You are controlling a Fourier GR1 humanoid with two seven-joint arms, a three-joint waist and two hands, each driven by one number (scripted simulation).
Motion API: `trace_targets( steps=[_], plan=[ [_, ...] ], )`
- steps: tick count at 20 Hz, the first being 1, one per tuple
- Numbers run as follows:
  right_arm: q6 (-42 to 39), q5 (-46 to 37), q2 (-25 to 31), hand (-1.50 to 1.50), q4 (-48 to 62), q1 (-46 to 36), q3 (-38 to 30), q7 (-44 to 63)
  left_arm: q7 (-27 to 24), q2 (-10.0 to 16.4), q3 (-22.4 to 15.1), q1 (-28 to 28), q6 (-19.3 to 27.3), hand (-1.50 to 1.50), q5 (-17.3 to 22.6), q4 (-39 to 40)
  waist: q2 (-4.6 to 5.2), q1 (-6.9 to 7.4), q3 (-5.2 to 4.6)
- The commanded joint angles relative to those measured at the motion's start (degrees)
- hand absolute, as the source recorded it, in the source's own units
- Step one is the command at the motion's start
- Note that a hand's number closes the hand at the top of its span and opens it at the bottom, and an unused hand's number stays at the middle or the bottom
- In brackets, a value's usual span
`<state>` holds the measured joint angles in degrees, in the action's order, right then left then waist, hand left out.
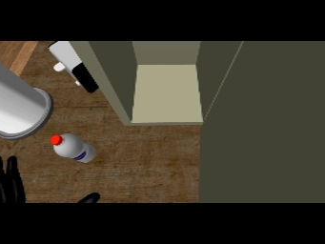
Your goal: Pick up the bottled water, place it into the cabinet and close the cabinet
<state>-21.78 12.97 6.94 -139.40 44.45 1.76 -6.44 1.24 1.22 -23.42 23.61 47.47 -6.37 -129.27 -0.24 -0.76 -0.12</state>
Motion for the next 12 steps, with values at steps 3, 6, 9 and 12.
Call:
trace_targets(
  steps=[3, 6, 9, 12],
  plan=[
    [-1.24, 2.18, 0.08, -1.5, -9.58, 6.35, 0.26, 0.53, -8.31, -1.18, 9.38, -3.48, -3.41, -1.5, 11.27, 11.5, 0.07, -0.25, -0.07],
    [-2.52, 3.04, 0.51, -1.5, -11.46, 9.85, 0.57, -1.31, -11.43, -0.81, 13.76, -2.14, -7.65, -1.5, 16.46, 15.37, 0.0, -0.29, -0.13],
    [-3.12, 1.53, -0.17, -1.5, -13.59, 14.26, 2.9, -1.98, -14.49, -1.19, 13.33, -1.32, -10.14, -1.5, 17.66, 17.77, -0.02, -0.24, -0.03],
    [-3.59, 1.76, 0.04, -1.5, -9.5, 11.3, 1.54, -5.02, -20.15, -1.17, 15.63, -7.97, -10.64, -1.5, 22.43, 29.82, 0.23, -0.53, -0.07]
  ],
)
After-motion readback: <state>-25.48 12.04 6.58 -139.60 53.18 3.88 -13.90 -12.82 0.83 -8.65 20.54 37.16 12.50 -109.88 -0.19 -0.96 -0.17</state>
